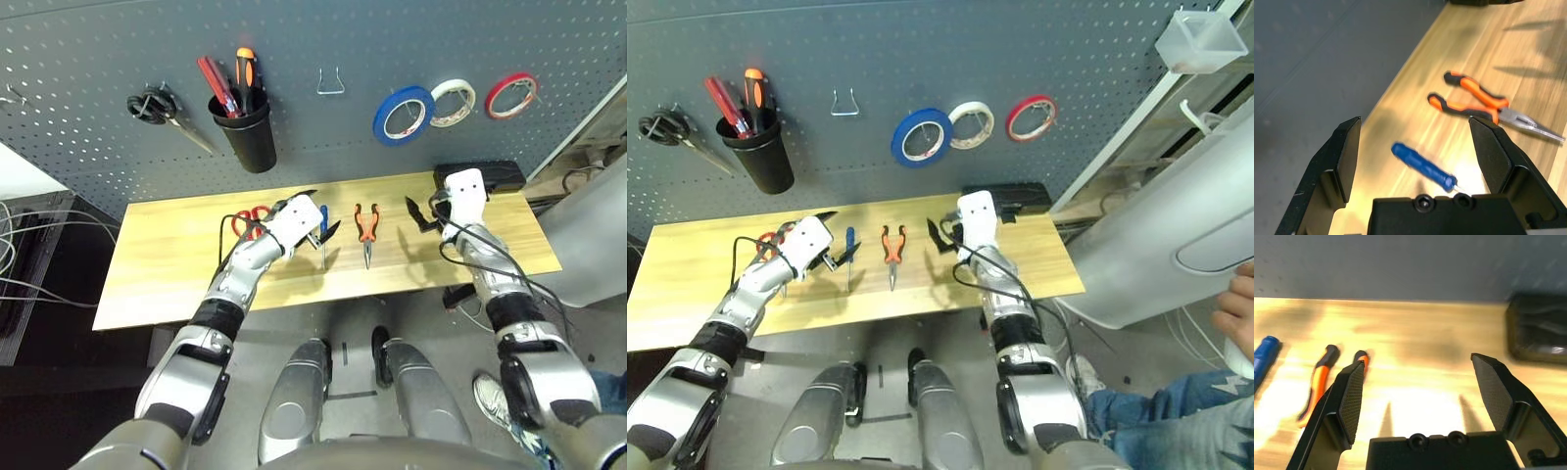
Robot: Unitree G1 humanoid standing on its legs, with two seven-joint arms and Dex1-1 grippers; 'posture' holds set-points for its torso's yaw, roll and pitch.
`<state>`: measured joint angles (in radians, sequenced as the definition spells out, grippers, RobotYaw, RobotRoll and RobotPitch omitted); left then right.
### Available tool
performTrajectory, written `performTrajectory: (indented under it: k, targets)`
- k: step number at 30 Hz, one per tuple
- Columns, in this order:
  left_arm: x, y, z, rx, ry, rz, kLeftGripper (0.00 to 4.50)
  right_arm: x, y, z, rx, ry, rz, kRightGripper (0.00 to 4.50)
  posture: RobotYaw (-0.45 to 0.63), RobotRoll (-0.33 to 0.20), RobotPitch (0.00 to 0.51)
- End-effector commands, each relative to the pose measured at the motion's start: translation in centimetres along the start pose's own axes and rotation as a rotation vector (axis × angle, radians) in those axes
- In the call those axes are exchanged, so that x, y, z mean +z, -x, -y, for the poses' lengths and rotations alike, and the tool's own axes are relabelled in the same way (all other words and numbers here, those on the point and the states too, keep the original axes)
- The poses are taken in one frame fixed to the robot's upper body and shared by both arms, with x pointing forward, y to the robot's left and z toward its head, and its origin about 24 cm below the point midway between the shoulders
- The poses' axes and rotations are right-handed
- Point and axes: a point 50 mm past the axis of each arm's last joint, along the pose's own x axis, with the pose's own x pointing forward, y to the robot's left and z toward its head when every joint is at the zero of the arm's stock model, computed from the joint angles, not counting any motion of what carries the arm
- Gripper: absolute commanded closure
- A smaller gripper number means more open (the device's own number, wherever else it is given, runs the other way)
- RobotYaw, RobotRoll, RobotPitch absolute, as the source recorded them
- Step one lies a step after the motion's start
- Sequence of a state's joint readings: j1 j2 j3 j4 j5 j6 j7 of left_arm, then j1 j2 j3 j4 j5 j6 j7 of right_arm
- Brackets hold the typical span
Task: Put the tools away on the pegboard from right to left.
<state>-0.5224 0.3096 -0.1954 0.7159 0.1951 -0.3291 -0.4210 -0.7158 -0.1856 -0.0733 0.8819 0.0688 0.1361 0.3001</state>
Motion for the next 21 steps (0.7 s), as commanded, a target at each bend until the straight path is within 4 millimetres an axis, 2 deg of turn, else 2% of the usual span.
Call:
performTrajectory:
  k: [1, 6, 10, 21]
  targets:
    - [-0.9, 0.2, 0.9, -0.018, 0.020, -0.063, 0.00, -1.2, -0.6, -0.7, -0.005, -0.079, -0.110, 0.02, 0.15, 0.000, 0.244]
    - [-1.3, 0.4, 1.1, -0.003, 0.063, -0.112, 0.00, -1.3, -1.5, -2.3, -0.004, -0.129, -0.208, 0.02, 0.18, 0.000, 0.255]
    - [-0.7, 0.8, 1.5, -0.010, 0.118, -0.074, 0.00, -1.7, -1.8, -3.1, -0.013, -0.105, -0.260, 0.02, 0.22, 0.000, 0.273]
    - [-0.6, 2.5, 1.9, -0.001, 0.152, -0.137, 0.00, -1.2, -2.2, -3.4, -0.076, -0.139, -0.272, 0.02, 0.29, 0.000, 0.307]
